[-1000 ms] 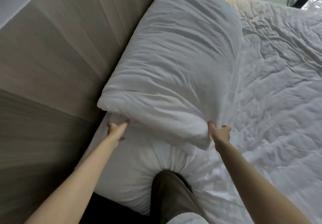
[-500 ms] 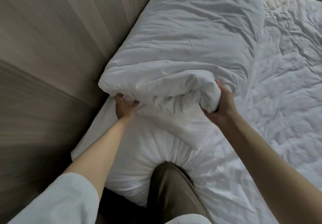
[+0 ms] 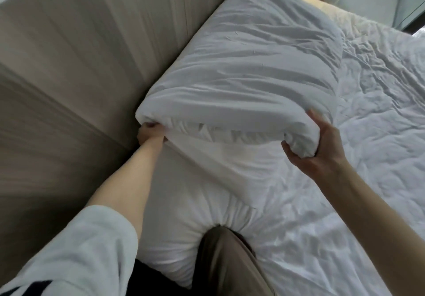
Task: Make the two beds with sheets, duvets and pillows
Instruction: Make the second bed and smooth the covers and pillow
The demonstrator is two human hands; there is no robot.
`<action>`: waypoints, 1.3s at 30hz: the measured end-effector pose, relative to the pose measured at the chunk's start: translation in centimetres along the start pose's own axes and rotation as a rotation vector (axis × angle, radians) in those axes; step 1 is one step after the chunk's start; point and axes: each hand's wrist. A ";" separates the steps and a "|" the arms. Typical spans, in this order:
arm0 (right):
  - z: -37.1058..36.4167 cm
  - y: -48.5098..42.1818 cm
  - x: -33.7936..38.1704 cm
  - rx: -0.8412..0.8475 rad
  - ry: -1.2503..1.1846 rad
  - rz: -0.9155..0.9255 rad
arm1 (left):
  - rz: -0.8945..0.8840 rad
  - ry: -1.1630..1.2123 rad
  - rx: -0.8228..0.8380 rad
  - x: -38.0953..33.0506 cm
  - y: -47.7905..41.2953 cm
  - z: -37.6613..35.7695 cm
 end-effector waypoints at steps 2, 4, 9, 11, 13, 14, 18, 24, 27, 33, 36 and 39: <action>3.3 -1.0 -1.9 -0.072 0.056 -0.041 | 0.134 0.043 0.087 0.3 -0.4 -0.4; 6.1 -2.3 -4.8 -0.192 0.199 -0.086 | 0.205 0.066 0.137 0.9 -0.8 -0.4; 7.1 -3.5 -7.1 -0.457 0.351 -0.166 | 0.143 0.114 -0.023 2.0 -0.3 0.4; 6.4 -3.1 -6.0 -0.406 0.361 -0.185 | 0.139 0.191 0.036 2.0 1.6 0.1; 6.0 -1.9 -4.9 -0.303 0.357 -0.159 | 0.243 0.319 0.282 1.8 4.0 -0.6; 5.9 -1.2 -4.5 -0.249 0.355 -0.137 | 0.285 0.334 0.368 1.6 4.9 -0.8; 6.1 0.1 -4.2 -0.101 0.340 -0.076 | 0.328 0.414 0.440 0.2 6.5 -1.4; 7.6 -0.9 -4.6 -0.099 0.389 -0.041 | 0.156 0.489 0.385 -0.8 6.9 -0.8; 10.4 -2.5 -7.1 -0.220 0.495 -0.069 | 0.196 0.384 0.384 0.8 6.4 -0.3; 10.2 -4.8 -10.0 -0.601 1.099 0.172 | 0.132 0.291 0.029 1.1 5.4 2.0; 8.8 -3.0 -10.2 -0.357 1.705 0.783 | 0.105 0.292 0.121 -0.9 5.5 2.3; 8.8 -2.6 -10.9 0.025 2.105 0.867 | 0.086 0.060 0.113 -2.5 5.4 1.6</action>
Point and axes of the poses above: each hand's wrist, its own y-axis away from the middle knuckle, its own z-axis out of the back of the hand, x = y × z, and after that the axes turned 3 degrees about x, right-handed
